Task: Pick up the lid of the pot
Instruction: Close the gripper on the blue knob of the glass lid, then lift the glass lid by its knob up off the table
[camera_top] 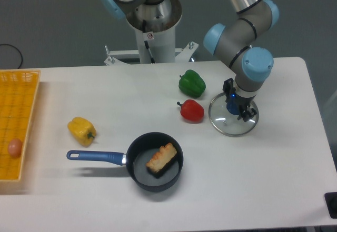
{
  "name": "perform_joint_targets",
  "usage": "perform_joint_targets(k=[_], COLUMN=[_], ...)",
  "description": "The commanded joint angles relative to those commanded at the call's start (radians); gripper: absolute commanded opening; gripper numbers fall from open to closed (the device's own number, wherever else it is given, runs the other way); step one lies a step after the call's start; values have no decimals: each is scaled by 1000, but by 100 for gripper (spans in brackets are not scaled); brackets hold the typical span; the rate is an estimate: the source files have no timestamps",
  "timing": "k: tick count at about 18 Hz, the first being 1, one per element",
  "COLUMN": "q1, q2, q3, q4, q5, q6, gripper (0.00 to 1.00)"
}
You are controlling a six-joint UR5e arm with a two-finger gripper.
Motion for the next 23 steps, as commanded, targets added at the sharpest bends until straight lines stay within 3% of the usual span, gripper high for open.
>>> perform_joint_targets(k=[7, 23], q1=[0, -3], q2=[0, -2], q3=[3, 43], q4=[-2, -11], q5=[0, 8], q6=[0, 8], gripper=[63, 63])
